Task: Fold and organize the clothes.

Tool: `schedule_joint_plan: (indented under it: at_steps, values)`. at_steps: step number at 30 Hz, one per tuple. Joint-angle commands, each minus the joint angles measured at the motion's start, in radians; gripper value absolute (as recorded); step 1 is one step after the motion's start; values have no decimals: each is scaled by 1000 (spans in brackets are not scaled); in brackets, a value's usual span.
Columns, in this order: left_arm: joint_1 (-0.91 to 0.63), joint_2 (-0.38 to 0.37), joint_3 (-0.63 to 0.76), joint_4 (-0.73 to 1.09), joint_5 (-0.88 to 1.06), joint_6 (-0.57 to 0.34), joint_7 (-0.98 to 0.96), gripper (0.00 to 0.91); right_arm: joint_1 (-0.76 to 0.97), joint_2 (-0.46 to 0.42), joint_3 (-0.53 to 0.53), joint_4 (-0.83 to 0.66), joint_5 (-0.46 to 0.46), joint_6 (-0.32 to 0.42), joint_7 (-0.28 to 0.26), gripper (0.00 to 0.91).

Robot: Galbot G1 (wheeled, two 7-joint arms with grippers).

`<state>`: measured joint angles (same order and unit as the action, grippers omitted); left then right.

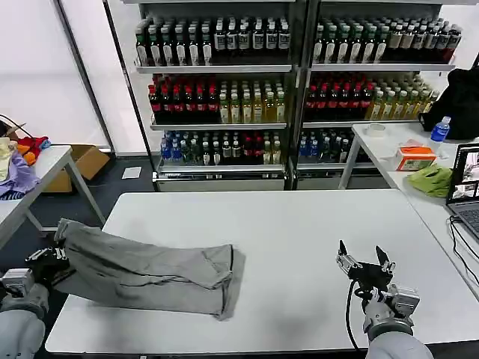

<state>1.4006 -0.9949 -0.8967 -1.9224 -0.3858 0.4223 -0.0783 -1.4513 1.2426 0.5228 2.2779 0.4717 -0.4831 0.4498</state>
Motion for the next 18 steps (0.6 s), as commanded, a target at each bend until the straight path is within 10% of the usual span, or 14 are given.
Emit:
schedule_joint_plan:
  at_steps: [1, 18]
  values:
    - [41, -36, 33, -125, 29, 7, 10, 0, -5, 2, -5, 6, -4, -2, 0, 907]
    - [37, -294, 421, -232, 43, 70, -41, 10, -58, 14, 42, 18, -1, 2, 1, 907]
